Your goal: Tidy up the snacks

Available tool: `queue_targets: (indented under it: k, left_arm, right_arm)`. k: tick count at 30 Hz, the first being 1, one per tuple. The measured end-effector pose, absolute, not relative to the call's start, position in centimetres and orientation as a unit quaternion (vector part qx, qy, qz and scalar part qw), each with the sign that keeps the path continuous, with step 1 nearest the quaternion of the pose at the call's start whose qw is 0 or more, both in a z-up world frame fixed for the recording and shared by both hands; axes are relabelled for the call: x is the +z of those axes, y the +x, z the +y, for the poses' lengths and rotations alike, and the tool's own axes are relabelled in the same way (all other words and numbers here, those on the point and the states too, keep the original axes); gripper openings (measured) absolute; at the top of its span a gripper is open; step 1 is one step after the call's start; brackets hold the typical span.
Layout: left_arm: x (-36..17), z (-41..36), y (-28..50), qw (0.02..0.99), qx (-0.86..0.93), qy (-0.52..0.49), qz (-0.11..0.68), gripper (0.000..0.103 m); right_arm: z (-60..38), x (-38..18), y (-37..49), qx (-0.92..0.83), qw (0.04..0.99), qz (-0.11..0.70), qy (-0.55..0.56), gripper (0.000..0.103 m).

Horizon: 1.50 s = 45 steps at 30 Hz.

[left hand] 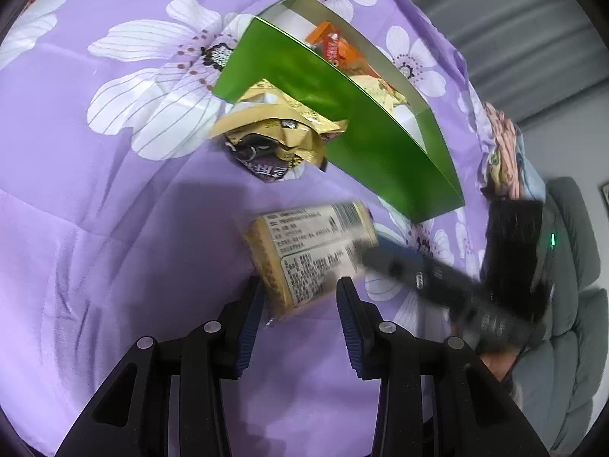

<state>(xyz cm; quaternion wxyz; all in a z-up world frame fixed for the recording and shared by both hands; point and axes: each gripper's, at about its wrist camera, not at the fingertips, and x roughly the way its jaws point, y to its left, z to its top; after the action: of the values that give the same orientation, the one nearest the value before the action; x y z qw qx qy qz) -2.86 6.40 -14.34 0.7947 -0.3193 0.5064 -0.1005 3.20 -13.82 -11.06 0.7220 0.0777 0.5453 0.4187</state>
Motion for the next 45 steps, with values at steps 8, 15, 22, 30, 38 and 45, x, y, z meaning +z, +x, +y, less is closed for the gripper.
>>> queue_targets:
  k: [8,15,22,30,38,45]
  left_arm:
    - [-14.0,5.2,-1.9,0.805,-0.098,-0.286,0.511,0.039]
    - [-13.5,3.9,-2.3,0.823,-0.087,-0.222,0.515,0.039]
    - [-12.3,3.1,-2.9,0.836,-0.095,-0.199,0.503,0.039]
    - [-9.3,2.1,-3.1,0.856,-0.113,-0.178,0.472,0.039]
    - [-7.1,1.5,-2.6,0.867,-0.131,-0.166,0.450,0.039]
    - [-5.8,1.4,-1.8,0.873,-0.144,-0.163,0.437,0.039]
  right_arm:
    - [-12.8,-10.4,0.0,0.393,0.763,0.513,0.003,0.054]
    - [-12.2,-10.0,-0.8,0.365,0.792,0.486,-0.053,0.051]
    - [-13.1,-8.7,-1.8,0.350,0.811,0.466,-0.042,0.050]
    - [-13.9,-5.4,-2.3,0.333,0.836,0.435,-0.036,0.050]
    - [-14.7,-2.8,-2.1,0.319,0.857,0.403,-0.034,0.049]
    - [-15.1,-0.6,-1.0,0.308,0.874,0.375,-0.034,0.045]
